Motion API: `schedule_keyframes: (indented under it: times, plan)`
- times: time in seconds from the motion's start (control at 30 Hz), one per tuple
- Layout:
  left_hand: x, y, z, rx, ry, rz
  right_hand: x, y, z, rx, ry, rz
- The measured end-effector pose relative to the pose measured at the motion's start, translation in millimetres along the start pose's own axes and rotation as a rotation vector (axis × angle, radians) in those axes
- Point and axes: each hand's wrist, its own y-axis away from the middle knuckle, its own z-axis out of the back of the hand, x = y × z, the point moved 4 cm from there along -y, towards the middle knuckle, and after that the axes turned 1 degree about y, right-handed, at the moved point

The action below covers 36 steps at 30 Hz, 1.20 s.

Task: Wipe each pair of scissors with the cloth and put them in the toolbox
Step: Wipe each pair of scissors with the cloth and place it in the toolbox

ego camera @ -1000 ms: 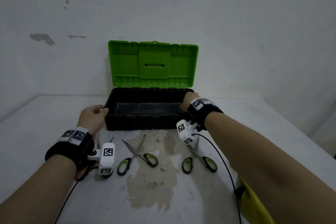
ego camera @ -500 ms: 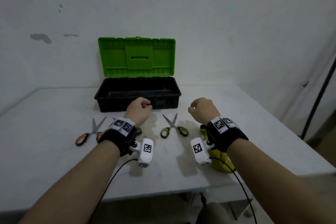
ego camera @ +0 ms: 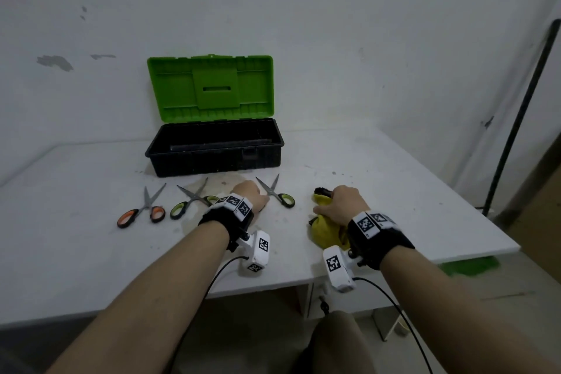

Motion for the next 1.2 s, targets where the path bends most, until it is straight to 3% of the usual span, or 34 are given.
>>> schedule_keyframes:
  times: [0.3,0.43,0.53,0.63,0.73,0.97,1.2]
  plan:
    - [1.9,-11.8,-5.1,-0.027,-0.044,-0.015,7.1,-10.6,4.3,-0.077,-0.008,0.010]
    - [8.8,-6.0,4.3,-0.033,0.145,-0.007,13.9,-5.1,17.8,-0.239,-0.216,0.111]
    - [16.7,1.4,3.2,0.005,0.451,0.014,19.6,1.0,25.4,-0.326,-0.405,0.202]
    - [25.3,18.7,-1.2,0.076,0.768,0.063,27.0,6.5,25.9,-0.305,-0.527,0.271]
    - [30.4,39.4,-1.7,0.128,0.941,0.057,34.4,10.9,24.4,-0.275,-0.578,0.301]
    - [37.2,69.2,7.2,0.097,0.844,-0.137,47.6,29.9,16.6,-0.041,-0.688,0.351]
    - [26.0,71.8,7.6,0.177,0.862,-0.077,45.6,30.0,8.9,-0.066,-0.733,0.433]
